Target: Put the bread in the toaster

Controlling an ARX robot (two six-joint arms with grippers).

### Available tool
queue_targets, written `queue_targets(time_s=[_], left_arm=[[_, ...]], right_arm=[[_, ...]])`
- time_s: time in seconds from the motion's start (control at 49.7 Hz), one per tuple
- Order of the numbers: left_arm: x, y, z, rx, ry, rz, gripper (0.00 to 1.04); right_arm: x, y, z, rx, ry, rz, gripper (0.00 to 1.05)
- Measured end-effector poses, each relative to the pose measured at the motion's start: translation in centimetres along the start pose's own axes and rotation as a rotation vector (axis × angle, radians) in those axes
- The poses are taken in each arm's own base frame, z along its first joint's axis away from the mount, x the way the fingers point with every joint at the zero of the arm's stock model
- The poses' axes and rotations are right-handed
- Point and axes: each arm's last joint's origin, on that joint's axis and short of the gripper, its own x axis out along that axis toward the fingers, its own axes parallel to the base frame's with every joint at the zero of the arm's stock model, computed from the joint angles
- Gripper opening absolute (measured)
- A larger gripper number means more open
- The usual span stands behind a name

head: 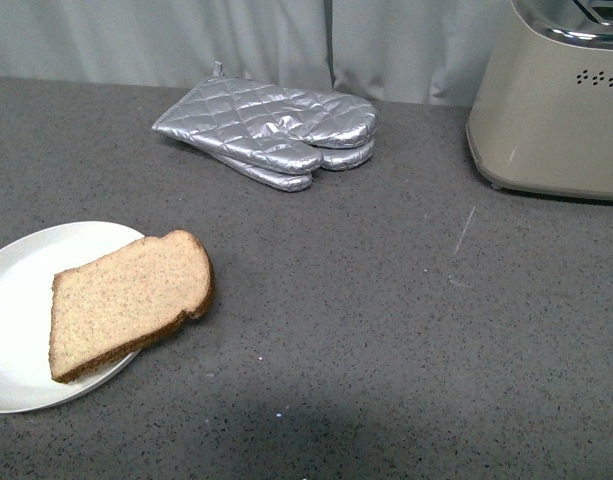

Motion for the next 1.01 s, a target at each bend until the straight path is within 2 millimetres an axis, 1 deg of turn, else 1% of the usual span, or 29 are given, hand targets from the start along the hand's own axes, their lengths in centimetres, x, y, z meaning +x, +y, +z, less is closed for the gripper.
queue_targets(time_s=[0.06,0.121,0.161,0.221,0.302,0.402,0.604,0.845,0.885,1.006], left_arm=[[0.7,0.3,0.6,-0.145,0.011,0.020,0.98],[2.0,0.5,2.1,-0.261,0.008,0.033,0.98],[2.8,0.5,2.9,-0.289,0.002,0.038,0.98],[4.6,0.7,4.6,-0.308,0.005,0.040,0.98],[7.2,1.3,5.6,-0.326,0.044,0.056,0.98],[9.3,2.1,5.8,-0.342,0.085,0.085,0.98],[12.0,3.4,5.6,-0.332,0.158,0.124,0.98],[13.9,4.6,5.7,-0.277,0.209,0.137,0.98],[14.3,5.0,5.8,-0.268,0.211,0.143,0.98],[15.2,7.2,6.3,-0.244,0.203,0.185,0.98]], right_arm=[[0.0,0.0,0.0,0.000,0.000,0.000,0.95],[0.0,0.0,0.0,0.000,0.000,-0.001,0.95],[0.0,0.0,0.0,0.000,0.000,0.000,0.95],[0.0,0.0,0.0,0.000,0.000,0.000,0.95],[0.0,0.0,0.0,0.000,0.000,0.000,0.95],[0.0,0.0,0.0,0.000,0.000,0.000,0.95],[0.0,0.0,0.0,0.000,0.000,0.000,0.95],[0.0,0.0,0.0,0.000,0.000,0.000,0.95],[0.0,0.0,0.0,0.000,0.000,0.000,0.95],[0.0,0.0,0.0,0.000,0.000,0.000,0.95]])
